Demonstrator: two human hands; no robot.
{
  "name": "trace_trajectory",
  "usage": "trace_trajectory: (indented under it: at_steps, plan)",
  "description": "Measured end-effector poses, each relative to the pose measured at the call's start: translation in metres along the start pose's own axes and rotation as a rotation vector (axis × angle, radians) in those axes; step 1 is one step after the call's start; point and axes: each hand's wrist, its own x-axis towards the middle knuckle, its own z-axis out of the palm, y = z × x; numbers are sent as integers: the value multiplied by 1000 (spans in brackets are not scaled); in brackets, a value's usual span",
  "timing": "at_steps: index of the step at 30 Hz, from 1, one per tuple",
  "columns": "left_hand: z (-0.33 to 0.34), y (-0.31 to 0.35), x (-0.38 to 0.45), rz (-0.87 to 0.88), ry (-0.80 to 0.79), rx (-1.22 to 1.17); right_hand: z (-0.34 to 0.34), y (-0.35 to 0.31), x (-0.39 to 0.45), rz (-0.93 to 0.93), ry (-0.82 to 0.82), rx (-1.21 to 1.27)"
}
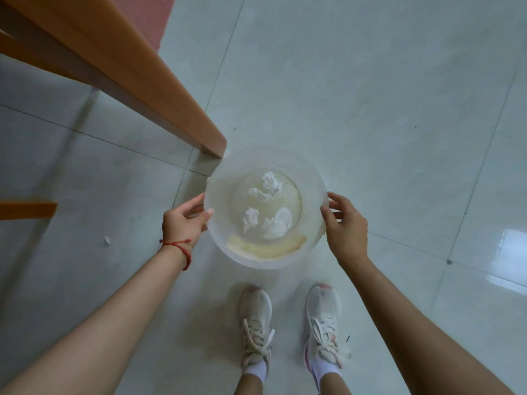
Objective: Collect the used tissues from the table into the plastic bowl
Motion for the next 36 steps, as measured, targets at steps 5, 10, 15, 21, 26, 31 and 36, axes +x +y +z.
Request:
trace_trajectory:
  at_steps: [5, 10, 15, 21, 26, 31, 36]
  plan:
    - [6, -17, 28, -5, 2, 28, 18, 13, 18, 17, -11, 25]
    - [10, -29, 44, -5, 33, 25, 32, 15, 30, 37, -24, 31]
    - [10, -32, 48, 0, 44, 47, 35, 14, 34, 25, -40, 2]
    - [8, -14, 31, 139, 126, 523, 22, -1, 26, 10, -121, -106]
    - [16, 16, -4, 296, -23, 677, -1, -33, 11, -48, -166, -244]
    - [17, 54, -57, 334, -134, 734, -42, -72, -25, -171, -229, -433]
    - [2, 117, -117, 457, -133, 819, -99, -131, -68, -447, -218, -642]
